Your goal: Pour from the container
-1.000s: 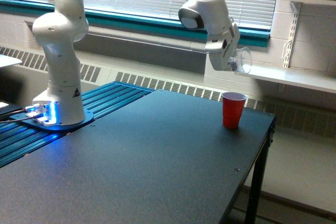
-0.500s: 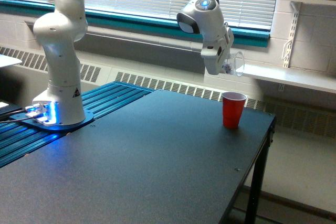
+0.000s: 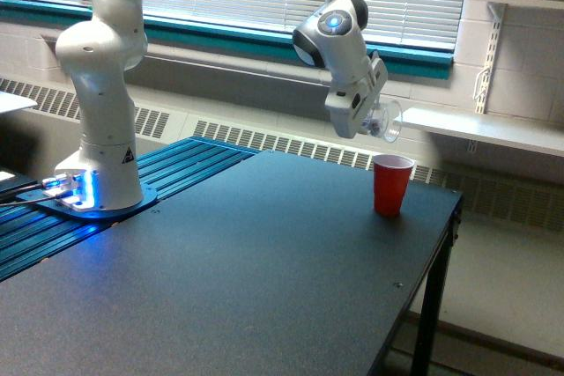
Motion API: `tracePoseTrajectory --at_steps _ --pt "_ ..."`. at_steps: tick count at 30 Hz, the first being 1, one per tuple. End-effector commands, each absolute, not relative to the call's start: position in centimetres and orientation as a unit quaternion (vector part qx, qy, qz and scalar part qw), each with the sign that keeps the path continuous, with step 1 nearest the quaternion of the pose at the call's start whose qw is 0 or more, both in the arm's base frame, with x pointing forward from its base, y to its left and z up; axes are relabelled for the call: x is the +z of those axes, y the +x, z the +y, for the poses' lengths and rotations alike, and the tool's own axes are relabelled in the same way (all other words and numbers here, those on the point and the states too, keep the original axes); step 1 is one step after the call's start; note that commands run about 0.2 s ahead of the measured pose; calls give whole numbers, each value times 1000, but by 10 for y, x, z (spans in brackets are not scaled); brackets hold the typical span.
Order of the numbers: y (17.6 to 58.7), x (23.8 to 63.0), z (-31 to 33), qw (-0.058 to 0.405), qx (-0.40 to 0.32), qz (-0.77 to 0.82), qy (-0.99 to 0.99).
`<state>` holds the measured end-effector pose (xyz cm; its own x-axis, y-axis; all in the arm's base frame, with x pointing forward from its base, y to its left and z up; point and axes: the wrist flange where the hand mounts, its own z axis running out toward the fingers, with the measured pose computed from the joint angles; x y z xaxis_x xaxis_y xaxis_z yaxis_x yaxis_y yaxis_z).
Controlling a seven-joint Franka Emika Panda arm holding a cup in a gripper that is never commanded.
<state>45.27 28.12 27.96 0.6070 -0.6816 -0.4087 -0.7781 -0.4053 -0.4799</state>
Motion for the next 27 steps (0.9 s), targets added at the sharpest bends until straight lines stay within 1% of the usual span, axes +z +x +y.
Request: tracePoseTrajectory --at_steps 1,9,12,17,27 --pt "451 271 271 328 78 438 -833" --pt "449 265 272 327 98 440 -830" --pt "451 265 272 334 104 445 -824" --pt "451 263 270 330 112 451 -822" --pt "460 272 266 342 120 460 -810"
